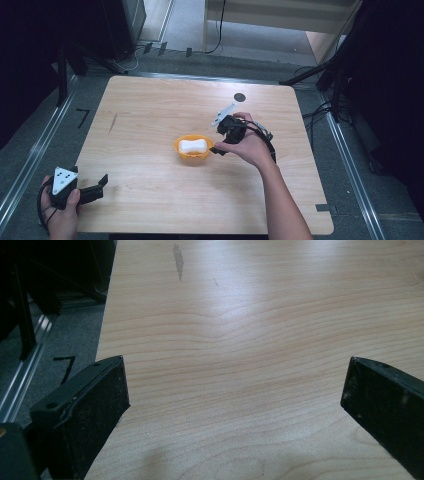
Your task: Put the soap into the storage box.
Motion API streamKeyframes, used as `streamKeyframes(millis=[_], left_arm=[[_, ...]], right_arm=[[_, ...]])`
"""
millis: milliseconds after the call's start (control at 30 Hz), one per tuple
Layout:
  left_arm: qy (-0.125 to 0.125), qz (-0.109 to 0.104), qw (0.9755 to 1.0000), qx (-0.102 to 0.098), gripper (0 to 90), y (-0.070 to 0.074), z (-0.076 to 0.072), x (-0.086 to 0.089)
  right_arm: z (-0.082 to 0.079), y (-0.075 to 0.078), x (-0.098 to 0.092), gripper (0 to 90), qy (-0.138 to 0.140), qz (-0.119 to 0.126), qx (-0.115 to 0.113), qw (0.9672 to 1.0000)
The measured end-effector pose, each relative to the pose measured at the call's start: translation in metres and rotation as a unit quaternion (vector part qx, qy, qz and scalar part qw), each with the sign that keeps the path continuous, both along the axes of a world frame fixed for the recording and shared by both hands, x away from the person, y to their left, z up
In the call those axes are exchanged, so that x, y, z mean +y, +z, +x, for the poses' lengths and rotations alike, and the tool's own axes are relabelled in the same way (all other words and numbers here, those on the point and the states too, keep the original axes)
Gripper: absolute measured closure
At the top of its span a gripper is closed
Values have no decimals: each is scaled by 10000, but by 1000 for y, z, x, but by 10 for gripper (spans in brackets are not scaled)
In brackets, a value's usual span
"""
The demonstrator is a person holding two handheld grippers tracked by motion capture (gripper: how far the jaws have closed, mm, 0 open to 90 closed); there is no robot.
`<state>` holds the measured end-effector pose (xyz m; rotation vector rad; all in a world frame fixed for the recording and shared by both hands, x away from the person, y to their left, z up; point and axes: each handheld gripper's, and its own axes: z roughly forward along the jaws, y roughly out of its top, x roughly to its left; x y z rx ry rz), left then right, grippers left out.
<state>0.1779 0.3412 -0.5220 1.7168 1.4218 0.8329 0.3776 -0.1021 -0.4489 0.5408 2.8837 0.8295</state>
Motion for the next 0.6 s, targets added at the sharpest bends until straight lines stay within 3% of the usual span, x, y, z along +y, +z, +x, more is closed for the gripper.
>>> streamKeyframes(millis=[600], left_arm=[[1, 0, 10000, -14, 0, 0, 0, 0]], right_arm=[[-14, -11, -48, 152, -466, 238, 43, 9986]])
